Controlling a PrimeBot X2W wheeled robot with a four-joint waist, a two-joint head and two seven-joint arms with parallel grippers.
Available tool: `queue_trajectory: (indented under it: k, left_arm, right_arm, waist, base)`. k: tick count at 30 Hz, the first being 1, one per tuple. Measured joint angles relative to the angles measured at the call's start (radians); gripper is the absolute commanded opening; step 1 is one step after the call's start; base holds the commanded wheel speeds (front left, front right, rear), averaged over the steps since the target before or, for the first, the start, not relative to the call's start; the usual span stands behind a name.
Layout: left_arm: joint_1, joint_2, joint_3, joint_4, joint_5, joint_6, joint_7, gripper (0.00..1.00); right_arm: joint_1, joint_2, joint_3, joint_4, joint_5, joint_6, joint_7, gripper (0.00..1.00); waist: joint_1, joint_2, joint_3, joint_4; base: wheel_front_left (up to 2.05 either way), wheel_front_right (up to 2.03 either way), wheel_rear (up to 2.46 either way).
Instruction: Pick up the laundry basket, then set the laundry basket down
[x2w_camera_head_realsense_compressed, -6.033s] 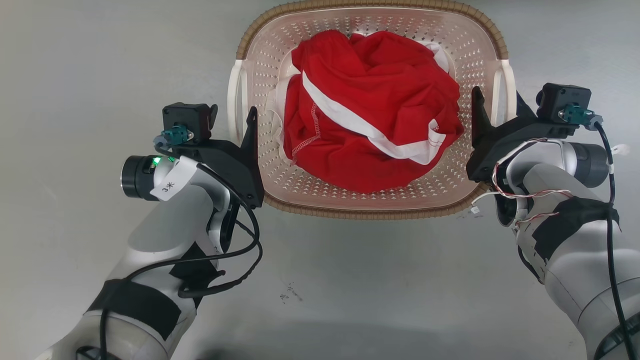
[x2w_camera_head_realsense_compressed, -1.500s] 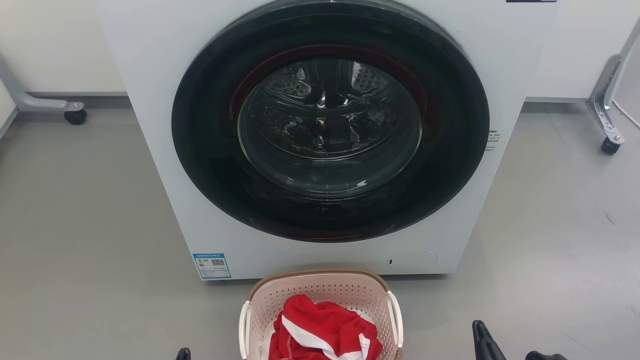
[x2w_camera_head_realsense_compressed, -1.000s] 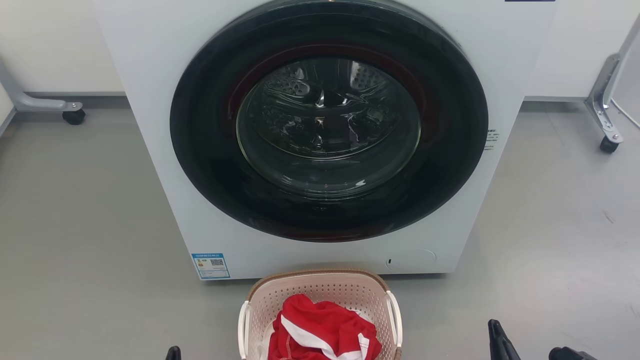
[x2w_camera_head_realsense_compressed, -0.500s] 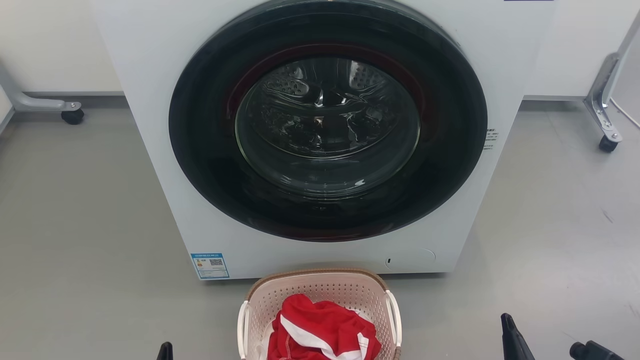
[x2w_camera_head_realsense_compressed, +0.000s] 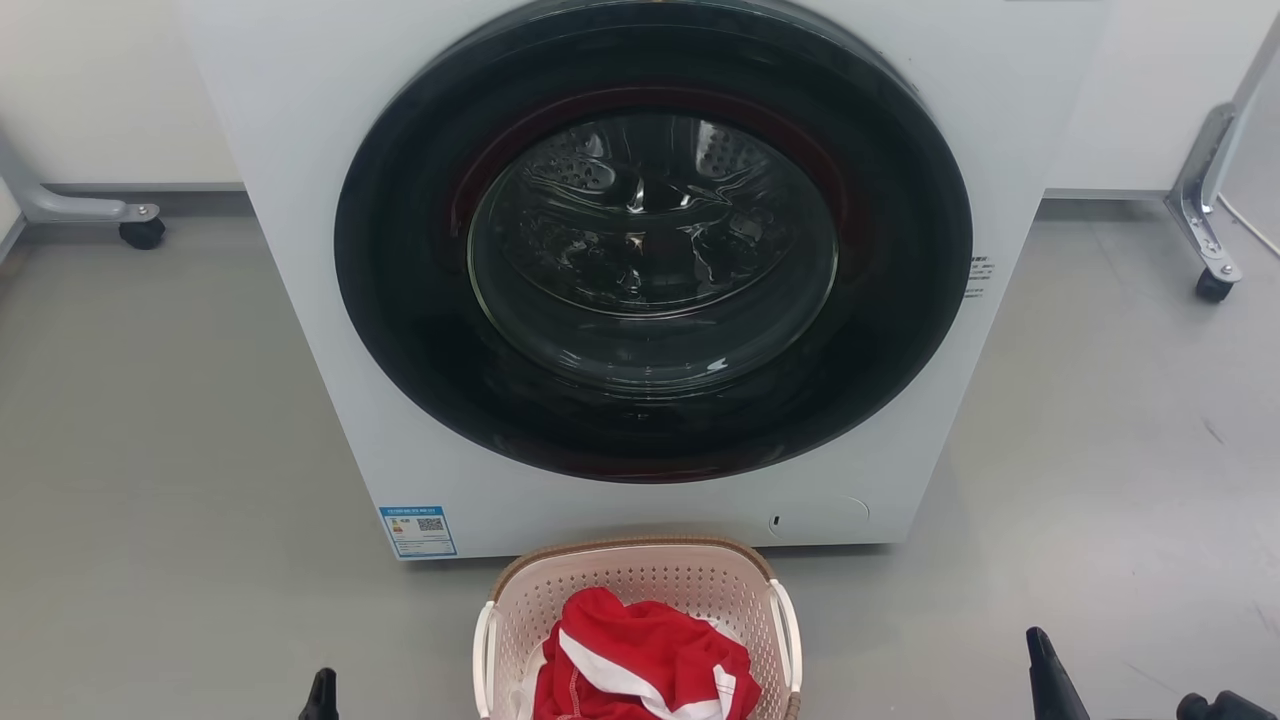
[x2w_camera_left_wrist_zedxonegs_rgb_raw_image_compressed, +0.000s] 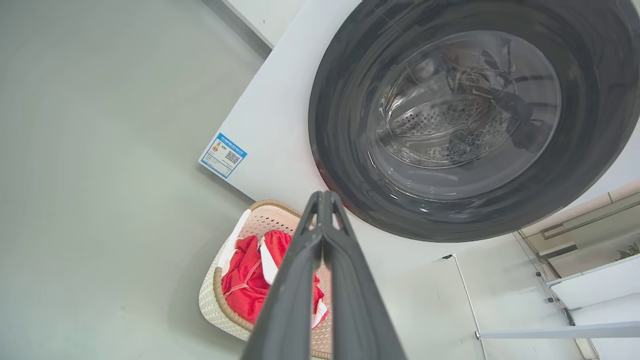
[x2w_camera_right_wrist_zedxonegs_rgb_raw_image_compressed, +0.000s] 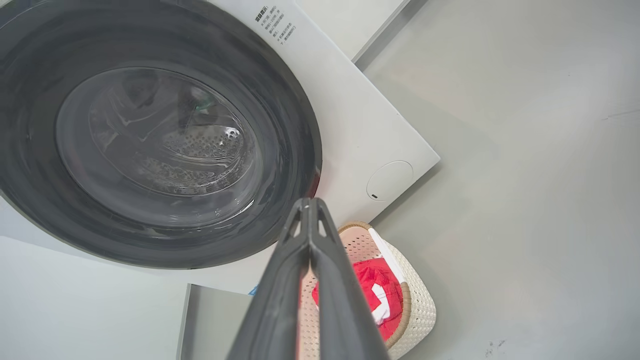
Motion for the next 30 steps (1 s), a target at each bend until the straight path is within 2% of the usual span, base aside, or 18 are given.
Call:
queue_trajectory:
  k: [30]
  left_arm:
    - [-0.083, -0.024, 0.09, 0.06, -0.379, -0.076, 0.106, 0.0]
  right_arm:
    - [-0.027, 0.019, -0.142, 0.016, 0.357, 0.077, 0.105, 0.0]
  waist:
    - [0.0, 0.0, 0.003, -0.005]
  base:
    - [0.0, 0.0, 0.0]
